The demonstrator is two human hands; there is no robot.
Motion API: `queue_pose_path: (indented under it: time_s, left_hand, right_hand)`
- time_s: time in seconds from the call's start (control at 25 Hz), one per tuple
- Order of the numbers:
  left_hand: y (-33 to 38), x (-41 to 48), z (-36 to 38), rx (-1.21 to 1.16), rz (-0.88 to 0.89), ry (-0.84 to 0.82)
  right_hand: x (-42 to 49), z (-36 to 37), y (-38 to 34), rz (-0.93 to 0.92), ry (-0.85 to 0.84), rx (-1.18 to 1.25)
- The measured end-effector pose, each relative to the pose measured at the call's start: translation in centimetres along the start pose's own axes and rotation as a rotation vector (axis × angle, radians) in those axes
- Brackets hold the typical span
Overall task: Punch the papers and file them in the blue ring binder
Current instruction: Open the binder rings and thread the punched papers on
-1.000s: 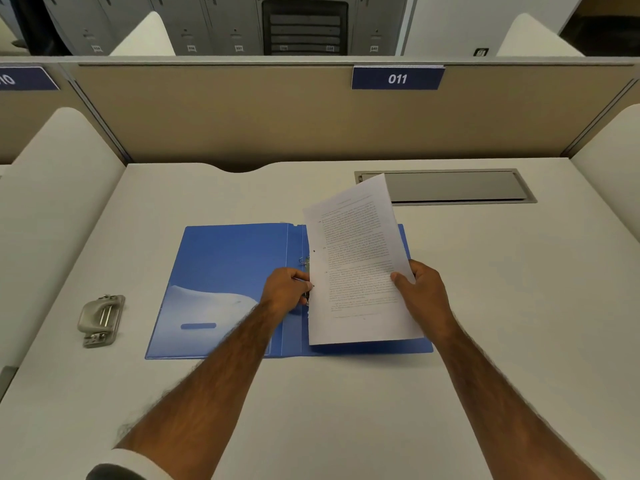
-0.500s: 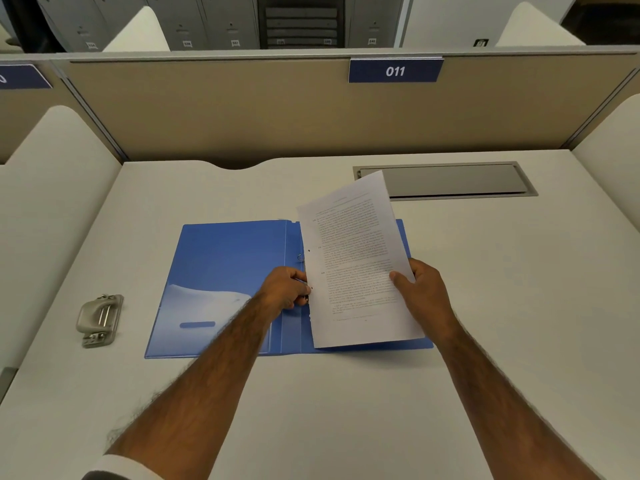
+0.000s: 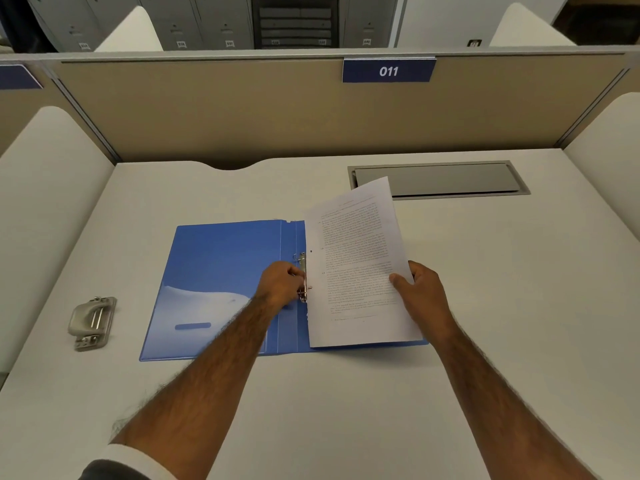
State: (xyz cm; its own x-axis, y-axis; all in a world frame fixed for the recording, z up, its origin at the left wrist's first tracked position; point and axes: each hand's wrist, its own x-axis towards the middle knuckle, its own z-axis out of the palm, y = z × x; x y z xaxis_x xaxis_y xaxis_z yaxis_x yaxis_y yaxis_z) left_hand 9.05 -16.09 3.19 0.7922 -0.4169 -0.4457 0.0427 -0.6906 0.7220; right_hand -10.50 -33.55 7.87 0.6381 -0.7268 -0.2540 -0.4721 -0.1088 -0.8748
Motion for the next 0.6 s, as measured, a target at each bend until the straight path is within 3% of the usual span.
queue_pose_path:
  time_s: [0.16, 0.24, 0.44, 0.6]
  left_hand:
    - [1.3, 1.8, -1.2, 0.065, 0.167, 0.237]
    - [2.3, 3.3, -1.9, 0.049, 0.174, 0.182]
    - [3.4, 5.3, -2.1, -0.112, 0.031, -0.138]
    - [3.6, 5.8, -2.0, -0.122, -0.024, -0.16]
  right_hand:
    - [0.3, -0.2, -0.1, -0.011, -0.014, -0.055]
    - [0.6, -0.3, -0.3, -0.015, -0.021, -0.076]
    - [1.1, -0.2, -0.9, -0.023, -0.031, -0.11]
    - [1.1, -0.2, -1.2, -0.024, -0.026, -0.12]
